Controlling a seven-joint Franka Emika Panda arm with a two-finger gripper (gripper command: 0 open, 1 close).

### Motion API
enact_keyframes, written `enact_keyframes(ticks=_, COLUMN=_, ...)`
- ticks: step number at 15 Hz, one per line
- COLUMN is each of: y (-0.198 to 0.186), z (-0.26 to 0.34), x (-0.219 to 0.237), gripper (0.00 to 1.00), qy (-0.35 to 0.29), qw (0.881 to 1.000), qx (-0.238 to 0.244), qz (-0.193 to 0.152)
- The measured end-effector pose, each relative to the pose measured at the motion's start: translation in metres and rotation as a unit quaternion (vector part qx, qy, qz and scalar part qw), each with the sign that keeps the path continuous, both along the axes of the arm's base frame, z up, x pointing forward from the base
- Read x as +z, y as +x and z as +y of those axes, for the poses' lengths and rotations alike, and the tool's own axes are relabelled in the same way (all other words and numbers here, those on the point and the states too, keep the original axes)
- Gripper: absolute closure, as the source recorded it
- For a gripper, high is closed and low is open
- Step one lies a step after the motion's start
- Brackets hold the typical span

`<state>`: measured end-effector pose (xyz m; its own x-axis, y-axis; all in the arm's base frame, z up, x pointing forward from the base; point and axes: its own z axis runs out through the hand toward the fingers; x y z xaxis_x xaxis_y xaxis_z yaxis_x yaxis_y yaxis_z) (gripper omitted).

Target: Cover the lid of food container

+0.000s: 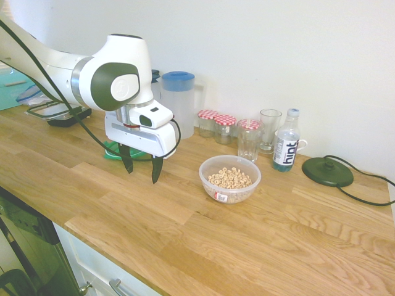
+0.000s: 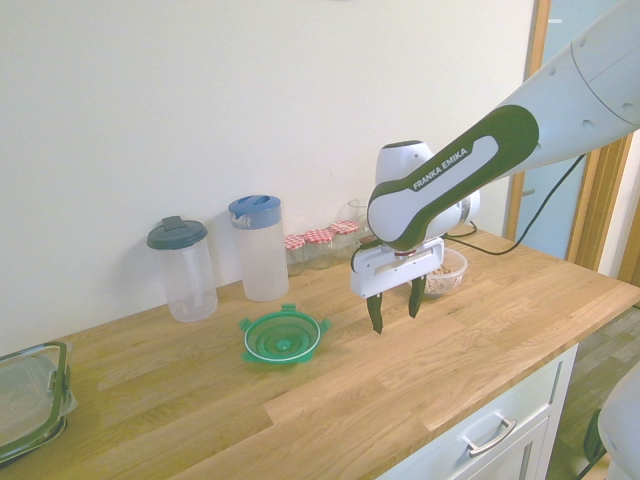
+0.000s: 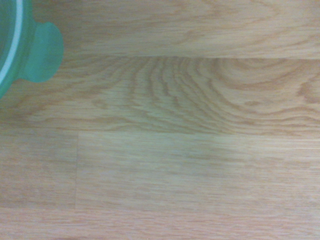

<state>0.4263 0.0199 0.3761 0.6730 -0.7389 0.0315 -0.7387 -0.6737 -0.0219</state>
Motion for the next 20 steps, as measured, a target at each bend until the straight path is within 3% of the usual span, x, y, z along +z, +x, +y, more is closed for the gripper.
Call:
enact_keyframes(ticks=4, y=0.002, z=0.004, x=0.002, gripper=0.0, qy=0.013, qw=1.0, qx=-0.003, qz=-0.004)
enact_keyframes(ticks=7, y=0.015, z=0.002, x=0.012, gripper=0.0, qy=0.105, qw=0.994, qx=0.015, qz=-0.019)
enact_keyframes(ticks=10, y=0.036, z=-0.007, x=0.005, gripper=0.0, qy=0.201, qw=0.978, qx=0.036, qz=-0.029)
enact_keyframes(ticks=16, y=0.071, z=0.006, x=-0.032, gripper=0.0, qy=0.353, qw=0.928, qx=0.107, qz=-0.052)
enact_keyframes(ticks=20, y=0.09, z=0.007, x=-0.059, gripper=0.0, qy=0.379, qw=0.92, qx=0.094, qz=-0.045)
